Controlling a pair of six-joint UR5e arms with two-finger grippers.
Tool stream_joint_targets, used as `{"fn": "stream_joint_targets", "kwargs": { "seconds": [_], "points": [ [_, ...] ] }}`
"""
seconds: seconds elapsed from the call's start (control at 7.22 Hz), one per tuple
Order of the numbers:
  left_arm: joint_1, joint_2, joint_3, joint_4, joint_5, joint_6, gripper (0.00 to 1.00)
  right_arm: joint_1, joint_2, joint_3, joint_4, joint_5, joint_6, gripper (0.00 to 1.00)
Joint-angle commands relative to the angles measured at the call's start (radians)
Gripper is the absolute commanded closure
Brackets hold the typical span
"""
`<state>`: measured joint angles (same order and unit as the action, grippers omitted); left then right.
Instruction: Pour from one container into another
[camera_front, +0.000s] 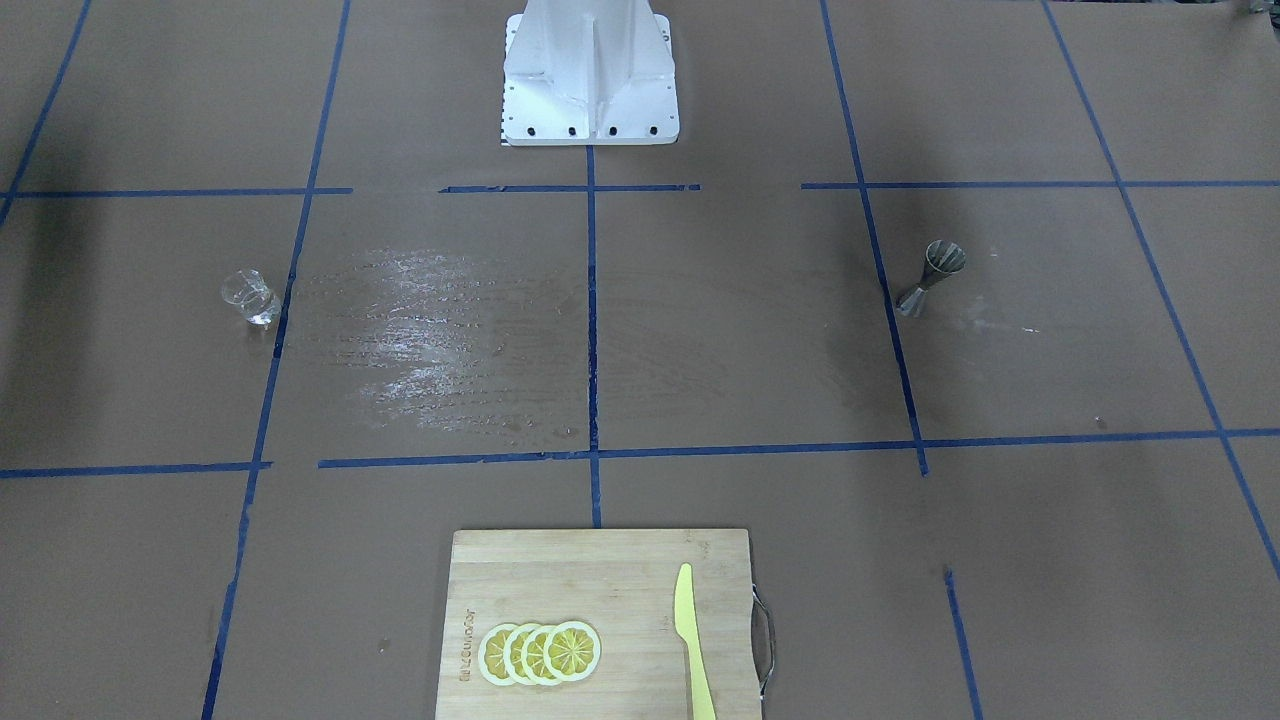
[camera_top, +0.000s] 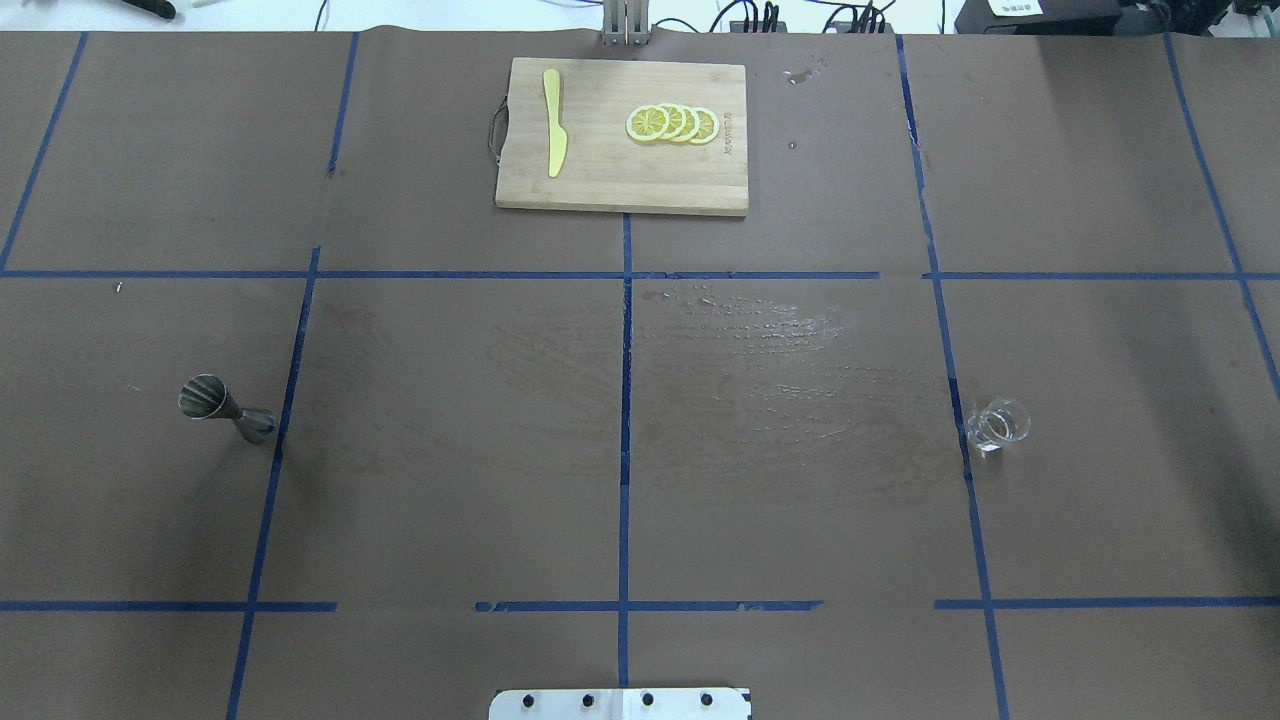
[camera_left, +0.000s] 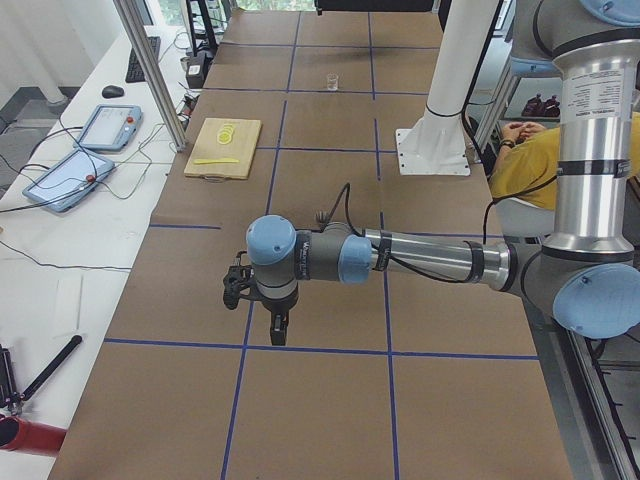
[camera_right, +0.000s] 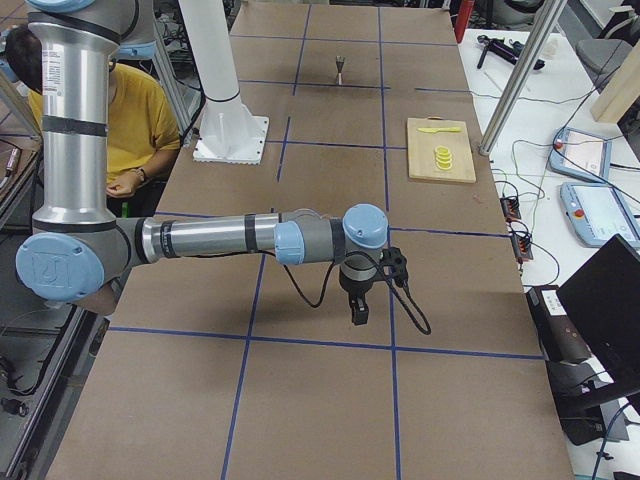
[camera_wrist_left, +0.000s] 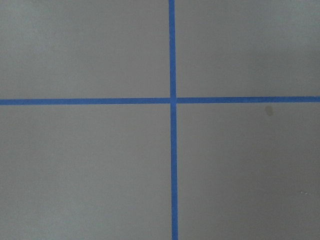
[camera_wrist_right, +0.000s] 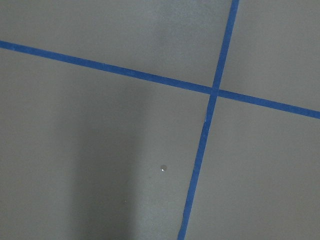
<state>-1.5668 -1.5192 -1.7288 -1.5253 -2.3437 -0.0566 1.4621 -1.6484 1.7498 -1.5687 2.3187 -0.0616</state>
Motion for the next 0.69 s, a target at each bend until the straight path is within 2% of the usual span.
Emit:
{"fn": "stream_joint_targets", "kwargs": {
  "seconds": [0.0, 0.28, 0.55],
  "points": [
    [0.001, 0.002, -0.049, -0.001, -0.002, 0.012, 0.00, -0.002, -0.001, -0.007, 0.001, 0.001, -0.001, 0.00],
    [0.005, 0.005, -0.048, -0.012, 0.010, 0.011, 0.00, -0.002, -0.001, -0.007, 0.001, 0.011, 0.000, 0.00],
    [0.010, -0.037, -0.045, -0.015, 0.011, 0.011, 0.00, -0.002, -0.001, -0.006, 0.003, 0.041, 0.002, 0.00]
  ]
}}
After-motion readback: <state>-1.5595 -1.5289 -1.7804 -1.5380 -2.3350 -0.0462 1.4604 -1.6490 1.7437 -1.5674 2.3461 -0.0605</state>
